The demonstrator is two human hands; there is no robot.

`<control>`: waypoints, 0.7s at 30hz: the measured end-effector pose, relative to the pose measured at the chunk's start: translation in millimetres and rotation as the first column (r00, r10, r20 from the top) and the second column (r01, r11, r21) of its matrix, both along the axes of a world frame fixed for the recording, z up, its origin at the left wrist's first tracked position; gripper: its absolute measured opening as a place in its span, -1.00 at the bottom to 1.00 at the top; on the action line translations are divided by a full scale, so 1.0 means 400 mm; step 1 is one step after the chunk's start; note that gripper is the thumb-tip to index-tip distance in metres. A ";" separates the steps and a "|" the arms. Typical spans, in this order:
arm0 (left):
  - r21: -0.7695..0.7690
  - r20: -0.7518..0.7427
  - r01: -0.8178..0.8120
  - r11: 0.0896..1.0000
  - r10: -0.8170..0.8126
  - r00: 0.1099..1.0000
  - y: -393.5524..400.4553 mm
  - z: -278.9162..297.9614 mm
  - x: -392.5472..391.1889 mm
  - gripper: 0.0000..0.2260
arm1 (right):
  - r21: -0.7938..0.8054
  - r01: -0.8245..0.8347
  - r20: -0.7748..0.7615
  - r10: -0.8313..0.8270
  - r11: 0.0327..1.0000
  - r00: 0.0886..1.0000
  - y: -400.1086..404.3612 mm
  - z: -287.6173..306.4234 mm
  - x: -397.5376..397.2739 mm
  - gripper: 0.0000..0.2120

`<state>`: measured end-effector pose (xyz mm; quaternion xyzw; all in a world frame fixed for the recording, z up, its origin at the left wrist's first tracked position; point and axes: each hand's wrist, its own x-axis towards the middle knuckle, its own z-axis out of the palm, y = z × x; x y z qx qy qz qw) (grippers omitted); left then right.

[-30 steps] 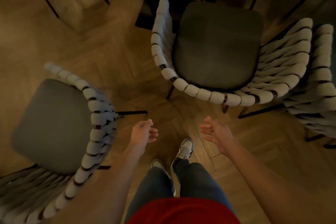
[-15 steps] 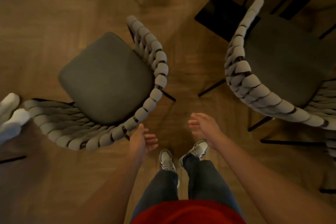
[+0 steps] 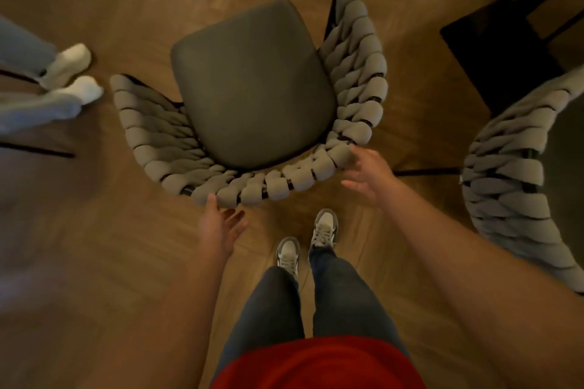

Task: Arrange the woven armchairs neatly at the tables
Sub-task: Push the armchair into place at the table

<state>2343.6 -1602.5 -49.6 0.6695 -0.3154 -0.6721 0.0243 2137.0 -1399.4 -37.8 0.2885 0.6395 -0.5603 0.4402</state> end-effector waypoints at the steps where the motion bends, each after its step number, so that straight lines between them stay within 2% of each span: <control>1: -0.009 0.011 -0.028 1.000 0.028 1.000 -0.014 -0.003 -0.012 -0.55 | 0.008 0.009 0.016 -0.009 1.000 1.000 -0.008 -0.008 -0.028 -0.48; 4: -0.024 0.043 -0.091 0.996 0.092 0.995 -0.071 -0.028 -0.039 -0.61 | 0.041 0.047 0.061 -0.050 0.998 0.997 -0.031 -0.020 -0.098 -0.51; 8: -0.091 0.111 -0.130 0.987 0.139 0.984 -0.158 -0.056 -0.049 -0.54 | 0.044 0.158 0.109 -0.162 0.986 0.981 -0.083 -0.024 -0.145 -0.65; 13: -0.113 0.174 -0.228 0.967 0.246 0.954 -0.211 -0.102 -0.068 -0.35 | 0.213 0.287 -0.071 -0.278 0.934 0.958 -0.111 -0.040 -0.136 -0.48; 16: -0.137 0.163 -0.279 0.951 0.299 0.940 -0.213 -0.109 -0.079 -0.24 | 0.244 0.316 -0.122 -0.294 0.917 0.948 -0.123 -0.039 -0.131 -0.49; 21: -0.201 0.185 -0.314 0.928 0.351 0.918 -0.208 -0.083 -0.103 -0.33 | 0.243 0.347 -0.131 -0.323 0.906 0.937 -0.122 -0.033 -0.116 -0.56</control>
